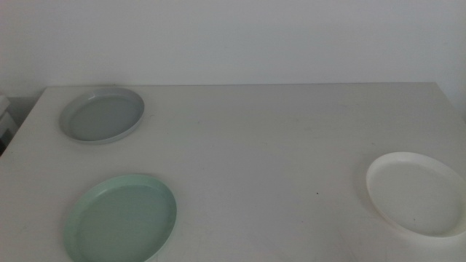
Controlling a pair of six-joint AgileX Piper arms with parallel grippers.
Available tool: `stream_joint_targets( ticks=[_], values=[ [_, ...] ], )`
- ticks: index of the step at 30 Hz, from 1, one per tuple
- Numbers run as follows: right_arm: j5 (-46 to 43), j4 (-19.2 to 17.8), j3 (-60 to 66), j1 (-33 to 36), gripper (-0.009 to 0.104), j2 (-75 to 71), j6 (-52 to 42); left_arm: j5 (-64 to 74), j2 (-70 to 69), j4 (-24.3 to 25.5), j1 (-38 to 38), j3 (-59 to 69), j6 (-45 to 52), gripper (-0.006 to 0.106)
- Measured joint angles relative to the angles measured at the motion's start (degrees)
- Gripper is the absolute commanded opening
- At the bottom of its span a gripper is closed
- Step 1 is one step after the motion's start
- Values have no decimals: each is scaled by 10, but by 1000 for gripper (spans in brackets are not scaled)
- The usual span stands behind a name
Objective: Stack the three bowls on top of each other.
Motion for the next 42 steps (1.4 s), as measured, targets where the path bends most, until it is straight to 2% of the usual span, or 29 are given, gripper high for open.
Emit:
stream_joint_targets(
  ticks=[18, 29, 42],
  values=[
    [0, 0, 0, 0, 63, 0, 0, 15, 224, -20, 0, -7, 0, 105],
    [0, 0, 0, 0, 63, 0, 0, 12, 346, -49, 0, -7, 63, 105],
    [0, 0, 0, 0, 63, 0, 0, -135, 430, -80, 0, 115, 67, 105]
  ],
)
